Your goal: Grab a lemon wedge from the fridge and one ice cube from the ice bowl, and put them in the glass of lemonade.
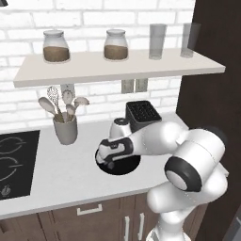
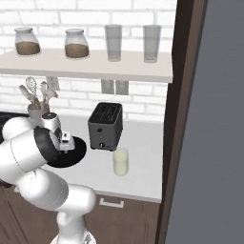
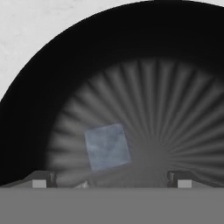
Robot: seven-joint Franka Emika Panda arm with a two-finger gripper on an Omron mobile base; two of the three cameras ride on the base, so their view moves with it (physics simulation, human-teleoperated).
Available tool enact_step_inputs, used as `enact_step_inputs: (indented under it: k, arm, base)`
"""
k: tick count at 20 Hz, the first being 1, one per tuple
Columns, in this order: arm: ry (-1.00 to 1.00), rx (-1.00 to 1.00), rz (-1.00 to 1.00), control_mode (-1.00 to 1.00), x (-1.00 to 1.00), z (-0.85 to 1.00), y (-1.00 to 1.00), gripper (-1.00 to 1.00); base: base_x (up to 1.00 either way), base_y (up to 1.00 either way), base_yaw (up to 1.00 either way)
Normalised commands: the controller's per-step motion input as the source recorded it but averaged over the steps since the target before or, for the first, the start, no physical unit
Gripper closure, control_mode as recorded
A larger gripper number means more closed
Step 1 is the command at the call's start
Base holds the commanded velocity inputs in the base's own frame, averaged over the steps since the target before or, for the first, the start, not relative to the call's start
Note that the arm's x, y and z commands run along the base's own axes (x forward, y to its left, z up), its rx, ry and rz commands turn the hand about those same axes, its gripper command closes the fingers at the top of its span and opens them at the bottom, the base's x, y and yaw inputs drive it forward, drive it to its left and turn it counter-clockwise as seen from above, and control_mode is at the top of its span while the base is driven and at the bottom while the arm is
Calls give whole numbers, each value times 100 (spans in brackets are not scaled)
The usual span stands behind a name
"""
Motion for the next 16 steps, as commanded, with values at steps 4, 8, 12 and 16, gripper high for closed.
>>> enact_step_inputs:
  k: [4,8,12,16]
  arm:
    - [-1,0,0,-100,8,-30,8,-100]
    - [-2,0,0,-100,29,-11,0,-100]
    - [0,0,0,-100,47,-5,0,-100]
    - [0,0,0,-100,29,-4,0,-100]
  base:
    - [0,0,0]
    - [0,0,0]
    - [0,0,0]
    - [0,0,0]
